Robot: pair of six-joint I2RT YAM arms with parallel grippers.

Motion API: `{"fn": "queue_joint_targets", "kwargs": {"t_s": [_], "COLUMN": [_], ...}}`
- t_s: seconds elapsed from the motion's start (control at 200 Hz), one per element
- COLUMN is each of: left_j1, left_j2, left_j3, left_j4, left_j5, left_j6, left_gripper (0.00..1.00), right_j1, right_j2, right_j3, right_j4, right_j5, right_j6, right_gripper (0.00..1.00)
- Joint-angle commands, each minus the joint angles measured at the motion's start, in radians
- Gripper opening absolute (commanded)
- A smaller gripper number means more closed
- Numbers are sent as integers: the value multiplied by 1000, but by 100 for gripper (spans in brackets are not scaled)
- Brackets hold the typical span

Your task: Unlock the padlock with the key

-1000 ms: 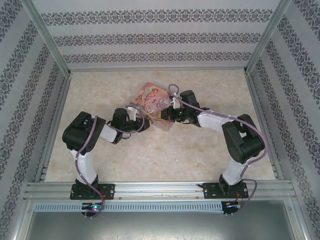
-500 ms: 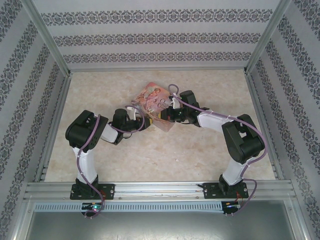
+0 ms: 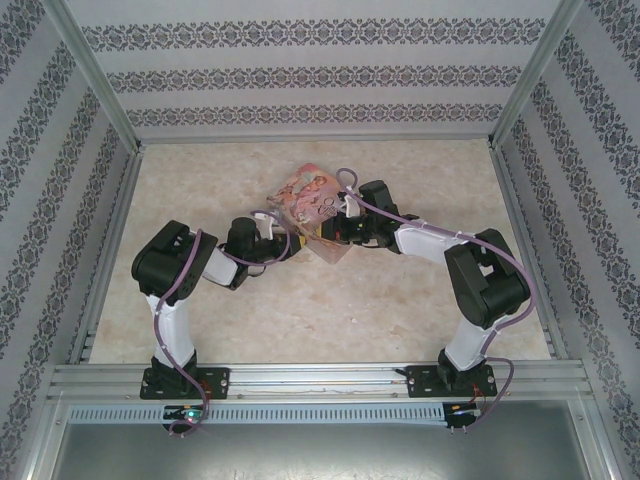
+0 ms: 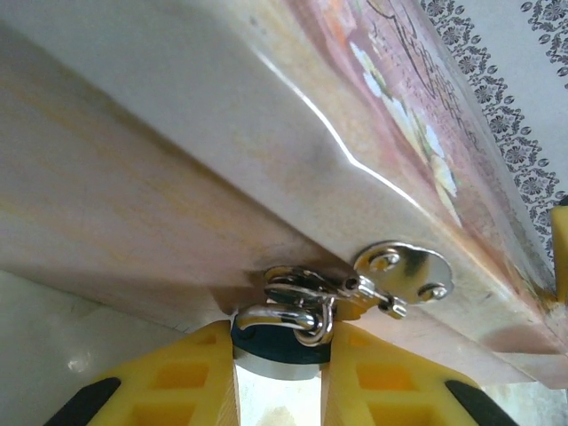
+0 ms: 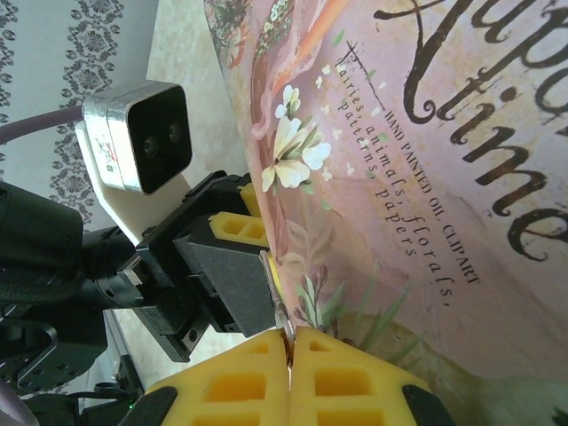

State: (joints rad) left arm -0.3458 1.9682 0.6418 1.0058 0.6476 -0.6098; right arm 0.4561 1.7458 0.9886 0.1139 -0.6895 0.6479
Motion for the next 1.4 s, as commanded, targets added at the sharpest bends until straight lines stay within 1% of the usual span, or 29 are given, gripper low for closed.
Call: {"fn": "queue_joint_targets", "kwargs": {"t_s": [0.0,0.21,0.36,0.52,0.64,0.799,1.004,1.249,1.394], "left_j1": [-24,-41,-53,-70,-89,-113,-139,-169,-176], "left_j2": [-46,-135,-206,-260,-292,-342,-381,-402,-402], "left_j3": [-12,-49,-44,-41,-30,3,43,61,64], "left_j4": [-15,-88,-228,-332,-389,-490,-600,-636,-629], "left_j5": [-13,-25,-15,9,14,10,0,-12,-12], "left_j6": [15,-15,-62,-133,-186,-223,-277,-317,-342], "left_gripper": [23,22,21,21,21,21,21,21,21], "right_j1": [13,16,42,118,202,316,420,454,458], "right_j2": [-60,-208,-319,-415,-463,-478,-467,-432,-409], "right_j3": [-6,-84,-177,-279,-346,-420,-505,-566,-571], "right_j4": [-66,-71,-71,-62,-34,41,162,293,346], "right_j5": [42,95,147,245,350,498,681,799,833], "right_j6": [-31,-96,-159,-224,-265,-302,-356,-374,-388], "right_gripper": [0,0,0,0,0,0,0,0,0]}}
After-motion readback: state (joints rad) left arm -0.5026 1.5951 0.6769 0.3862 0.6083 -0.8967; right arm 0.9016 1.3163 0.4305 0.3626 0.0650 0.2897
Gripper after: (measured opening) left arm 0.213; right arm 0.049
